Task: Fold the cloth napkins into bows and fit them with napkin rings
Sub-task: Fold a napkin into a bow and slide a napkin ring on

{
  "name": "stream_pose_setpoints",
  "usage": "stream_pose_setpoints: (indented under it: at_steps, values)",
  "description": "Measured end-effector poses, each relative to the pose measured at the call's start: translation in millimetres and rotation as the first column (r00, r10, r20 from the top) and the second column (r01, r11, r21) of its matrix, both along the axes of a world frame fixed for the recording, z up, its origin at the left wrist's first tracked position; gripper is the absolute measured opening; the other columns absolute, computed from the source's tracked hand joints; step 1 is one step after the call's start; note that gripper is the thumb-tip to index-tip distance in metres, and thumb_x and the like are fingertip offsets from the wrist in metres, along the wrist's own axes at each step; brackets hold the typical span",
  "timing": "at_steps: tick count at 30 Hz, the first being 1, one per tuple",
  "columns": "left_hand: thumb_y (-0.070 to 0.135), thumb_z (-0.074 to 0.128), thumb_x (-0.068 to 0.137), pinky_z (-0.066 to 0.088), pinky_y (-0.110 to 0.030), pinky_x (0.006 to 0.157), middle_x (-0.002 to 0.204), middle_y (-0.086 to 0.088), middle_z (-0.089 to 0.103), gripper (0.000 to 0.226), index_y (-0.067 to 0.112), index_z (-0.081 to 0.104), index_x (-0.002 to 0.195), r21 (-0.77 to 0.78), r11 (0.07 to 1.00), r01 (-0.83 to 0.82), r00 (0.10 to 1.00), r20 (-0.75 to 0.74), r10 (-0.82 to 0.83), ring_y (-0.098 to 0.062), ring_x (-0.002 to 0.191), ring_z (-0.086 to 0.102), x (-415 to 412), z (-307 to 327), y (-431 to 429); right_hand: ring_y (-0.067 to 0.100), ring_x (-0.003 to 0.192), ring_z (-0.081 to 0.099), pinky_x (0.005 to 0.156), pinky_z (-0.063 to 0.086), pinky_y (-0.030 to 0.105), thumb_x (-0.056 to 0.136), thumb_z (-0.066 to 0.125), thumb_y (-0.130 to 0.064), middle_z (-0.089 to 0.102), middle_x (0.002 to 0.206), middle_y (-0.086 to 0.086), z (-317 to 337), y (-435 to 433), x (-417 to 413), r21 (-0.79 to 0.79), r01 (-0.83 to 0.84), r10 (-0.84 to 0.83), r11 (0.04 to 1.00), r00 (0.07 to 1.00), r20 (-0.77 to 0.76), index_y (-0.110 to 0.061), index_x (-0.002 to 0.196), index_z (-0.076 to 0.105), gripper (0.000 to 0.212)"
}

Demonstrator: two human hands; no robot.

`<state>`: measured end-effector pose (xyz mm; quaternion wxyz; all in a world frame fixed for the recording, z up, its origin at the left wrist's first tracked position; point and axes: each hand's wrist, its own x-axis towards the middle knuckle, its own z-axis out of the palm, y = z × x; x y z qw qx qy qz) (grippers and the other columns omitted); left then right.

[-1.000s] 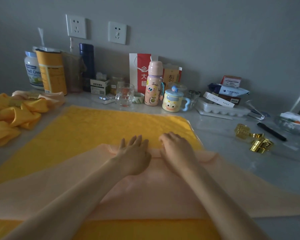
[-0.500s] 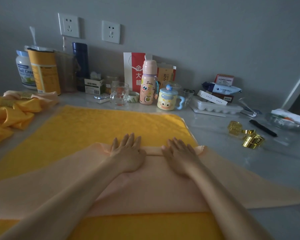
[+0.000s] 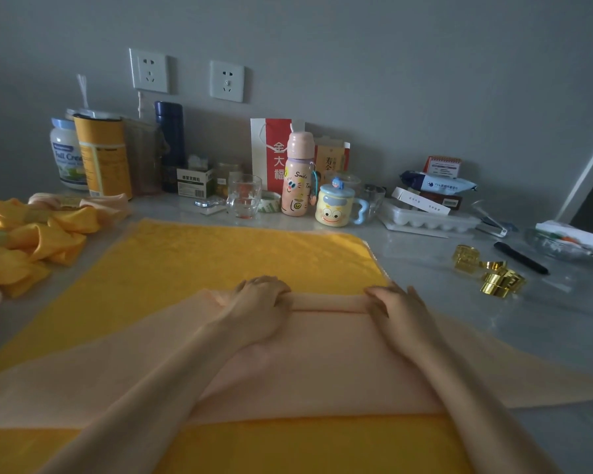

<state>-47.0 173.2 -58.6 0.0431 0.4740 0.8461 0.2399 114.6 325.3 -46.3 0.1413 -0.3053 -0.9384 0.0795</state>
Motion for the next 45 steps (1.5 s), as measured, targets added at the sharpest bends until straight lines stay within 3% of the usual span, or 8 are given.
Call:
stream_pose_setpoints:
  at_steps: [9, 20, 25, 31, 36, 39, 41, 45]
  values:
    - [0.019, 0.043, 0.092, 0.042, -0.034, 0.095, 0.120, -0.002, 0.057, 0.026, 0.018, 0.062, 0.111, 0.007, 1.000, -0.018, 1.000, 0.009, 0.018, -0.022, 0.109, 0.052, -3, 9, -2, 0.024, 0.114, 0.053, 0.097, 0.038, 0.030, 0.088, 0.052, -0.009, 0.061, 0.120, 0.003, 3, -4, -4, -0.019, -0.060, 0.058, 0.998, 0.993, -0.102, -0.018, 0.121, 0.062, 0.035]
    - [0.042, 0.048, 0.093, 0.047, -0.039, 0.090, 0.106, 0.000, 0.064, 0.030, 0.016, 0.063, 0.100, 0.006, 1.000, -0.016, 0.997, 0.077, 0.016, -0.020, 0.100, 0.058, 4, 22, -4, 0.015, 0.104, 0.050, 0.087, 0.026, 0.028, 0.082, 0.052, -0.006, 0.057, 0.102, -0.007, 10, -13, -4, 0.136, -0.053, 0.064, 0.989, 0.995, -0.077, -0.021, 0.094, 0.061, 0.021]
    - [0.039, 0.045, 0.096, 0.040, -0.029, 0.061, 0.085, -0.004, 0.060, 0.037, 0.007, 0.062, 0.089, 0.031, 0.999, -0.040, 0.998, 0.052, 0.038, -0.020, 0.068, 0.052, 10, 26, -3, 0.014, 0.105, 0.045, 0.090, 0.026, 0.028, 0.078, 0.048, -0.004, 0.047, 0.098, -0.009, 18, -23, -3, 0.099, -0.085, 0.078, 0.991, 0.995, 0.069, -0.028, 0.088, 0.046, 0.026]
    - [0.036, 0.051, 0.092, 0.040, -0.032, 0.090, 0.118, 0.001, 0.054, 0.022, 0.020, 0.056, 0.107, -0.048, 0.998, -0.030, 0.999, -0.045, 0.028, -0.020, 0.109, 0.052, 17, 22, -2, 0.019, 0.078, 0.046, 0.082, 0.030, 0.031, 0.088, 0.042, -0.016, 0.048, 0.078, -0.004, 18, -26, -6, 0.132, -0.027, 0.022, 0.991, 0.999, 0.040, -0.020, 0.067, 0.043, 0.021]
    - [0.031, 0.022, 0.102, 0.009, -0.045, 0.115, 0.156, -0.002, 0.014, 0.045, 0.020, 0.022, 0.146, -0.279, 0.960, -0.019, 0.974, -0.223, -0.045, -0.018, 0.145, 0.008, 26, 4, -1, 0.027, 0.066, 0.060, 0.066, 0.043, 0.035, 0.078, 0.047, -0.015, 0.060, 0.067, 0.003, 4, -35, -18, 0.298, -0.001, 0.014, 0.955, 0.999, -0.043, -0.013, 0.068, 0.059, 0.016]
    - [0.034, 0.016, 0.102, 0.001, -0.044, 0.116, 0.159, -0.001, -0.001, 0.050, 0.018, 0.009, 0.149, -0.299, 0.953, -0.043, 0.978, -0.209, -0.021, -0.016, 0.146, -0.002, 29, -2, -1, 0.027, 0.102, 0.061, 0.085, 0.045, 0.036, 0.092, 0.039, -0.023, 0.067, 0.108, 0.008, -2, -45, -28, 0.184, -0.195, 0.208, 0.964, 0.977, -0.054, -0.011, 0.108, 0.066, 0.034]
    - [0.034, 0.015, 0.102, 0.000, -0.043, 0.116, 0.159, -0.001, -0.004, 0.052, 0.018, 0.005, 0.150, -0.308, 0.950, -0.053, 0.980, -0.197, -0.009, -0.017, 0.146, -0.004, 27, -3, -1, 0.018, 0.134, 0.036, 0.108, 0.024, 0.029, 0.102, 0.027, -0.029, 0.042, 0.145, 0.002, -9, -53, -31, 0.039, -0.288, 0.287, 0.957, 0.957, 0.029, -0.016, 0.137, 0.044, 0.041]
    - [0.035, 0.015, 0.102, -0.003, -0.043, 0.116, 0.159, 0.000, -0.006, 0.052, 0.020, 0.002, 0.150, -0.319, 0.946, -0.052, 0.984, -0.179, -0.006, -0.017, 0.146, -0.006, 27, -3, 1, 0.012, 0.145, 0.006, 0.116, 0.002, 0.032, 0.103, 0.017, -0.038, 0.010, 0.158, -0.004, -13, -55, -33, -0.038, -0.256, 0.258, 0.966, 0.950, 0.175, -0.025, 0.148, 0.020, 0.048]
